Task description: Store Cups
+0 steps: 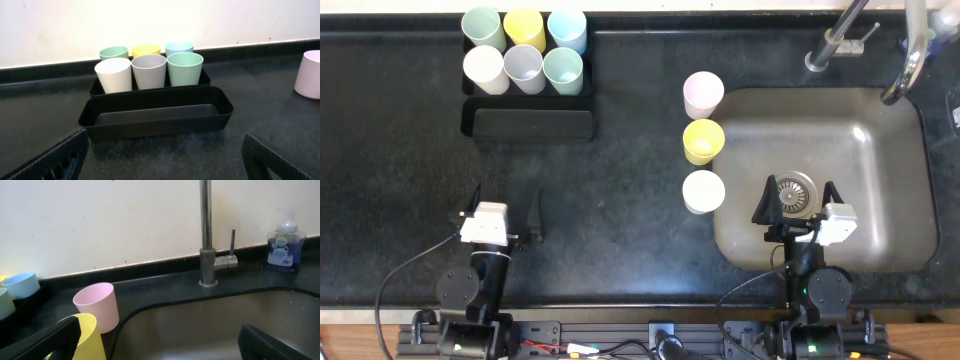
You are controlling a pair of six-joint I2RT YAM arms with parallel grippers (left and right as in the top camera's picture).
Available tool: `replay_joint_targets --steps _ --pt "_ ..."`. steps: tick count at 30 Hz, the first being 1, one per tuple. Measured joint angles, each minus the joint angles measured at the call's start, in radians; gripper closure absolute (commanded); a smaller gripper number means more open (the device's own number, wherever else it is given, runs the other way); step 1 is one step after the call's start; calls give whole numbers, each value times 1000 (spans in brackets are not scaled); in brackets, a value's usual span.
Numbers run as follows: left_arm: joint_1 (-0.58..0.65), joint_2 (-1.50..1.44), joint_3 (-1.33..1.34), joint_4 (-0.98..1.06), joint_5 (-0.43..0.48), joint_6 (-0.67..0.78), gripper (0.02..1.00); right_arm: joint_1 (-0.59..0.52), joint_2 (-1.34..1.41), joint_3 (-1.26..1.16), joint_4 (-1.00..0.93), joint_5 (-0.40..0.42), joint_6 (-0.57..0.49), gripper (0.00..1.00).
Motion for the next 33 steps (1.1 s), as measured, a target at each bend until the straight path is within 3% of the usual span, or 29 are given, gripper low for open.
replay_joint_targets --steps 10,13,17,21,24,28,33 --pt "0 14 4 -3 0 0 20 0 0 0 0 0 0 3" --pt "0 179 87 -38 27 0 20 0 0 0 -1 0 0 3" --pt "2 555 459 -190 117 -2 20 0 0 0 -3 -1 0 3" --pt "1 985 1030 -423 226 -22 20 0 0 0 -1 -3 1 5" --pt "-21 1247 1405 -608 260 -85 20 0 -1 0 0 -3 0 3" --pt "-121 1562 1811 -771 224 -229 20 0 -1 0 -1 -3 0 3" --pt "-297 1855 2074 -903 110 -433 18 0 -1 0 0 -3 0 3"
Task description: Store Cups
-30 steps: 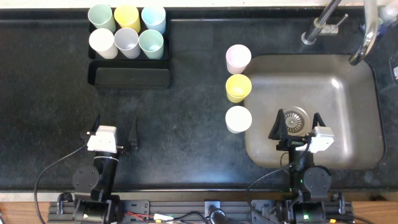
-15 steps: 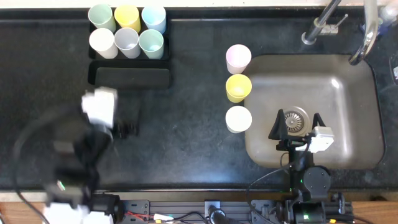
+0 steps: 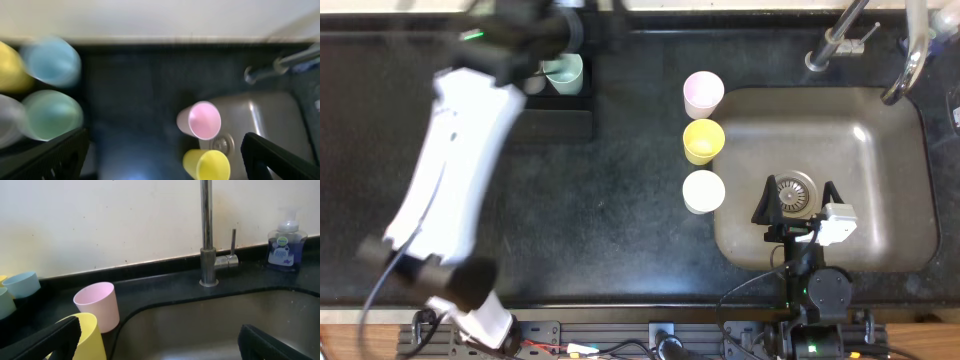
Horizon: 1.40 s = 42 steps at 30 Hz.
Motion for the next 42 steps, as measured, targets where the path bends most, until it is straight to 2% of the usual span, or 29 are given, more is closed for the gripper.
replay_joint_targets --steps 4,12,24,42 --pt "-113 190 18 -23 -40 -159 18 0 0 0 0 0 0 3" --pt "-142 284 23 -22 -53 -304 18 0 0 0 0 0 0 3" --pt "-194 391 101 -21 -58 -384 18 0 0 0 0 0 0 3" --pt "-195 470 102 -18 -58 -426 18 0 0 0 0 0 0 5"
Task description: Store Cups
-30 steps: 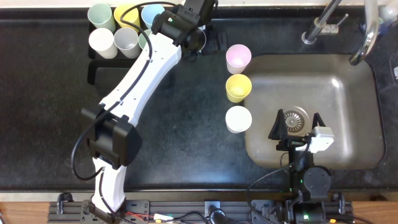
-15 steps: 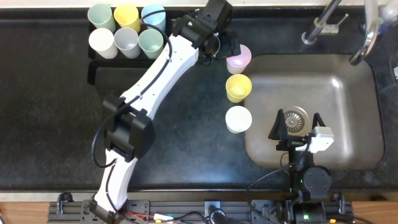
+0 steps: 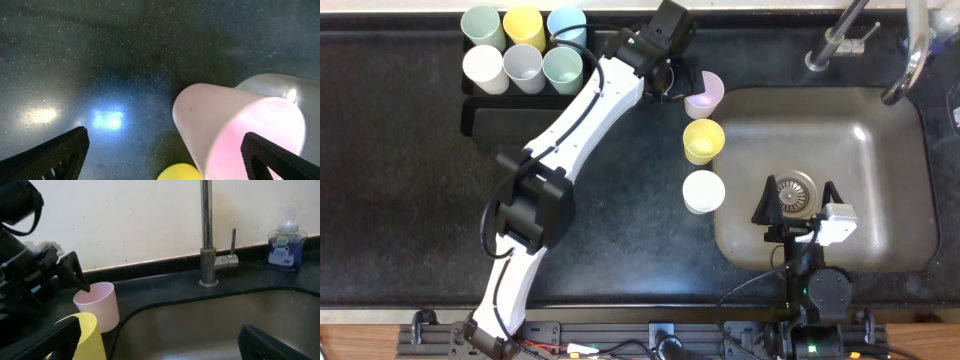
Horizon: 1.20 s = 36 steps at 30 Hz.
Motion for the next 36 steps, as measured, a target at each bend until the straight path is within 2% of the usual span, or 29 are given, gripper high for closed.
replay_joint_targets --steps 2,3,6,7,10,18,26,31,36 --pt "0 7 0 -1 0 -3 60 0 0 0 0 0 0 3" --pt "0 11 0 -3 0 -5 169 0 0 0 0 0 0 3" --pt "0 18 0 -4 3 -13 733 0 0 0 0 0 0 3" --pt "0 20 0 -3 3 -13 844 0 0 0 0 0 0 5" --pt "0 21 0 4 4 -13 982 0 0 0 0 0 0 3" --pt "10 24 95 -1 6 -10 982 0 0 0 0 0 0 5" --pt "90 -10 291 -342 -71 -11 982 0 0 0 0 0 0 3" --pt "211 -150 286 -525 -136 -19 982 0 0 0 0 0 0 3" --pt "423 -437 97 -496 -177 -30 982 0 0 0 0 0 0 3"
